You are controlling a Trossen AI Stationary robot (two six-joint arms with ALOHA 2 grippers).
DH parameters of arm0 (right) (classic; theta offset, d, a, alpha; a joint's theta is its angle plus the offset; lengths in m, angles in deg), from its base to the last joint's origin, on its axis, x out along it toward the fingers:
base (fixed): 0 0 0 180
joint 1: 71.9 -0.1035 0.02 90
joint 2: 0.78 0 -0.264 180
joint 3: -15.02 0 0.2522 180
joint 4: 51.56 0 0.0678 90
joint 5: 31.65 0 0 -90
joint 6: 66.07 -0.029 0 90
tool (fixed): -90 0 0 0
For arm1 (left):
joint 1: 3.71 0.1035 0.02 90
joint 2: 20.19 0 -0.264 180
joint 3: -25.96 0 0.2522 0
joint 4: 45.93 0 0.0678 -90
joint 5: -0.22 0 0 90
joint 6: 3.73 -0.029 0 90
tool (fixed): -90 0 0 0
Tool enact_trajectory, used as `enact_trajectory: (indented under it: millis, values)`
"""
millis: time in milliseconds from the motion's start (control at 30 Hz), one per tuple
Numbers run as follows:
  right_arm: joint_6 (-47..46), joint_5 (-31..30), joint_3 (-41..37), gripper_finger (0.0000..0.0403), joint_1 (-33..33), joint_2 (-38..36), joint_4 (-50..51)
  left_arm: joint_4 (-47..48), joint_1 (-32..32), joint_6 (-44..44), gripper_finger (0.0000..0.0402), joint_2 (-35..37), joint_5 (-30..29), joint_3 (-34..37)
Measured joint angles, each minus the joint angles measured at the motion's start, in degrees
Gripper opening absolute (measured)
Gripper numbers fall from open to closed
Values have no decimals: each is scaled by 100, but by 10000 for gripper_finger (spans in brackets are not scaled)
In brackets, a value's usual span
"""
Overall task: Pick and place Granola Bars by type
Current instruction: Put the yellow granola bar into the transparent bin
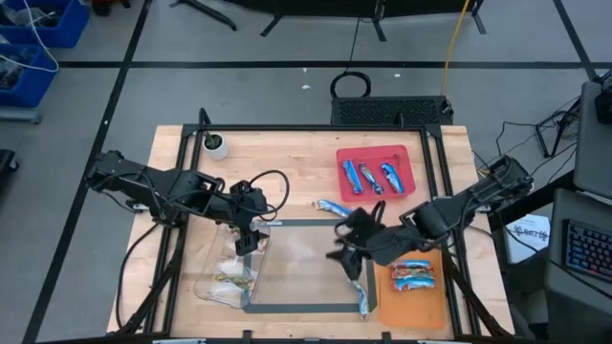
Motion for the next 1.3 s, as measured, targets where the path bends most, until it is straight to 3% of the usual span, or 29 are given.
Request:
enact_trajectory:
  millis: [133,300,800,1300]
  values:
    - [1282,-680,-2,241,257,135,709,-1,0,1,347,0,-2,0]
    - [1896,-1081,-149,227,535,284,952,-2,1,56,347,0,-9,0]
    - [2591,-675,-2675,212,847,306,-643,-23,7,284,347,0,-22,2]
    - [3672,-465,-3383,205,1592,304,-1749,-23,7,309,347,0,-22,2]
